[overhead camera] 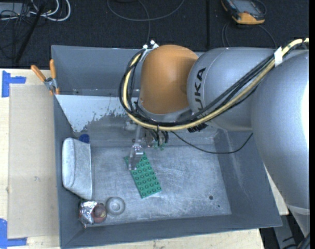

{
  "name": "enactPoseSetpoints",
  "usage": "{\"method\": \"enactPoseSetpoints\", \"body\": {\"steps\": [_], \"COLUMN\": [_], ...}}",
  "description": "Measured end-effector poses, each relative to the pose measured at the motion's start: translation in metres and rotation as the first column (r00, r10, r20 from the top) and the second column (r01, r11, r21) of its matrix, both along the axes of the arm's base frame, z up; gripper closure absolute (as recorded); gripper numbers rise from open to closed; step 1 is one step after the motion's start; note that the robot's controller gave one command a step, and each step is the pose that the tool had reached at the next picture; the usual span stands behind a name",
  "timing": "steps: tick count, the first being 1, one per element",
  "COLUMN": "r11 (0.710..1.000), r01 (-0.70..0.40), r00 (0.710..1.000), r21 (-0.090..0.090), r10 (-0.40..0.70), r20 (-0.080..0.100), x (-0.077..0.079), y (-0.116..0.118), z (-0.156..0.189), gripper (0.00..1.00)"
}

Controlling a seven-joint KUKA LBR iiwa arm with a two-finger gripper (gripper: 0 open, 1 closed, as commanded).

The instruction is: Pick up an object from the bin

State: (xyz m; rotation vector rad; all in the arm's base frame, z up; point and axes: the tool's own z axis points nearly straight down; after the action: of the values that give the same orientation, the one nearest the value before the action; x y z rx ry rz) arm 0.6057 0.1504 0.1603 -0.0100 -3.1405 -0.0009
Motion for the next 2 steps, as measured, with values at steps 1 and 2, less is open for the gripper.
{"method": "enactPoseSetpoints", "body": {"steps": [1,2], "r11": [0.999,0.999], "r01": [-0.036,-0.039], "r00": [0.999,0.999], "r21": [0.002,0.002], "r10": [0.036,0.039], "r20": [-0.004,0.006], "x": [-0.0006,0.0024], "y": [-0.0654,-0.0633], "z": [-0.0836,-0.0777], "gripper": [0.0,1.0]}}
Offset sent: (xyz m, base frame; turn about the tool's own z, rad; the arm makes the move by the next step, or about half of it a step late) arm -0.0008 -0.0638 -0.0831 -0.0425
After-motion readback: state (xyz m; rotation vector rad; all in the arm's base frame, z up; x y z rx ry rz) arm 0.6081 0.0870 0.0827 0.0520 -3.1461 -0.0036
